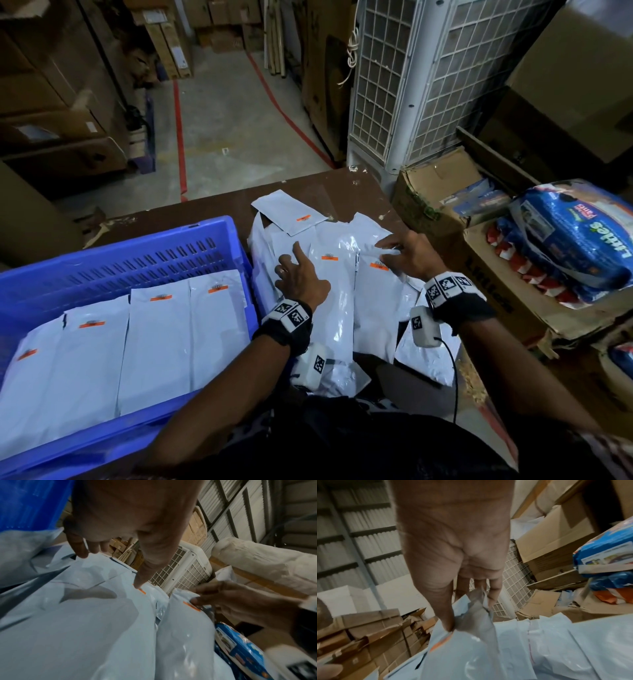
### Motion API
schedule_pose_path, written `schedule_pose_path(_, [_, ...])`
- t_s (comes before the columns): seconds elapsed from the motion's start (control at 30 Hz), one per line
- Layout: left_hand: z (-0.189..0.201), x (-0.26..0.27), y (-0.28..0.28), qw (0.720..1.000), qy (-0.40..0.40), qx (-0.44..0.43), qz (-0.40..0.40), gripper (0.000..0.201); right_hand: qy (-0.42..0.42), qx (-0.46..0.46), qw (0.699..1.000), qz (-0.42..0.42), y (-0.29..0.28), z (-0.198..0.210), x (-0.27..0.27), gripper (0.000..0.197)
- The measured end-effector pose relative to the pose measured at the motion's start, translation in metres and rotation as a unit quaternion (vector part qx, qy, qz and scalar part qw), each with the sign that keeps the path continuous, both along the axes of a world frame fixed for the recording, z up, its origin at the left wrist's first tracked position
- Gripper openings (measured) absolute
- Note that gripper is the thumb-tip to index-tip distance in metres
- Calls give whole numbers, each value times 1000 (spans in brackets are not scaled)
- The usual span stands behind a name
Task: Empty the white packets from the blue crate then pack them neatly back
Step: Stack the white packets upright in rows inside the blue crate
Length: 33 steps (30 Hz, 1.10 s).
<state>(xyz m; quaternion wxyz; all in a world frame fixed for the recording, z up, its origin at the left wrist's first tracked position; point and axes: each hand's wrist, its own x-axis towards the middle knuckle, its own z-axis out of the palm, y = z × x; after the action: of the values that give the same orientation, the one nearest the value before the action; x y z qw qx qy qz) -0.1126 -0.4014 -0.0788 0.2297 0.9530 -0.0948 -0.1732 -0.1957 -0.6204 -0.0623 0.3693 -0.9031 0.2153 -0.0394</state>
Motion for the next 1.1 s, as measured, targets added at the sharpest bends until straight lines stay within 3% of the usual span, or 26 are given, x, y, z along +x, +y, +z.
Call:
schedule_pose_path(0.13, [-18, -18, -4, 996, -17, 31, -83, 101, 10, -27, 999, -17, -2, -19, 17, 33])
schedule_pose_path(0.3, [-38, -31, -3, 985, 27, 94, -145, 113, -29, -48, 997, -57, 16, -41, -1, 42])
schedule_pose_path(0.43, [-47, -36, -7, 984, 38, 111, -131, 125, -4, -25, 994, -111, 39, -70, -32, 47])
schedule_pose_path(0.57, [-47, -41, -11, 988, 41, 105, -102, 134, 65, -9, 983, -170, 73, -87, -51, 75])
schedule_pose_path(0.7, [-49, -41, -10, 993, 25, 82, -84, 137, 101, -17, 980, -171, 96, -95, -51, 103])
schedule_pose_path(0.93, [-44, -35, -10, 997, -3, 61, -53, 137, 176, -111, 964, -168, 114, -95, -38, 117])
schedule_pose_path(1.1, [-35, -34, -12, 1000, -5, 1, -15, 121, 180, -131, 958, -182, 118, -94, -35, 117])
